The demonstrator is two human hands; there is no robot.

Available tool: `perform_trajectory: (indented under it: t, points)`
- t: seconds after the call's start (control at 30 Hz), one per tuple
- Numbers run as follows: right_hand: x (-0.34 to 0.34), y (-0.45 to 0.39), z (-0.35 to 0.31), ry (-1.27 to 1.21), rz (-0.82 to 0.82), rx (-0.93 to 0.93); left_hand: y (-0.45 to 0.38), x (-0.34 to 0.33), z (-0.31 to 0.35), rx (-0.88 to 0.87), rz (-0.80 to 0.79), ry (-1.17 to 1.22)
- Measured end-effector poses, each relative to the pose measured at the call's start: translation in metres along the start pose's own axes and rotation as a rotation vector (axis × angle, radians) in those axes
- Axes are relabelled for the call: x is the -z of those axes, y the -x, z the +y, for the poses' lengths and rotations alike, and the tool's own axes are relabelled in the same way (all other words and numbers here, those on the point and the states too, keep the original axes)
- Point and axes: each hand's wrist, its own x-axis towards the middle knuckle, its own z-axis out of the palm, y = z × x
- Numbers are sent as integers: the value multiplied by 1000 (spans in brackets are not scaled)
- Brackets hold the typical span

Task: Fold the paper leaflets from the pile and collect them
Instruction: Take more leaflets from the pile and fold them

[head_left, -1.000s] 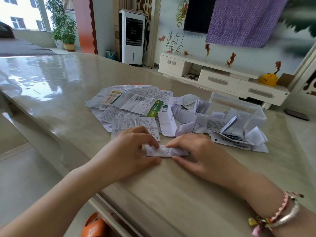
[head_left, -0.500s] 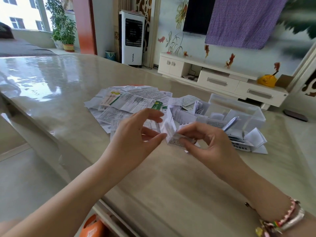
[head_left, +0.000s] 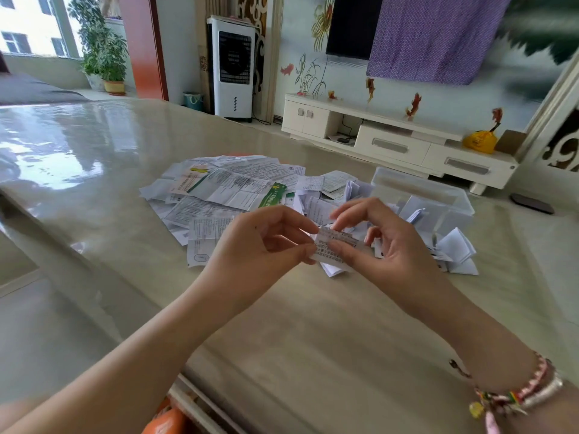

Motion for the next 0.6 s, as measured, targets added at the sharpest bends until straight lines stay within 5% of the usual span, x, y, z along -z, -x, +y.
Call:
perform_trajectory:
  t: [0.13,0.3,0.43,0.6]
  points:
    - [9,1,-1,-59,-55,-76,-3,5,-10,33,-16,-150]
    - [25,-2,14,198,76,-190,-2,21,-21,55,12,-846]
    - [24,-2,27,366,80,-284,1,31,-28,169,-38,-1012]
    - [12,-2,37,737,62,-189,4,32,-29,158,-61,-1072]
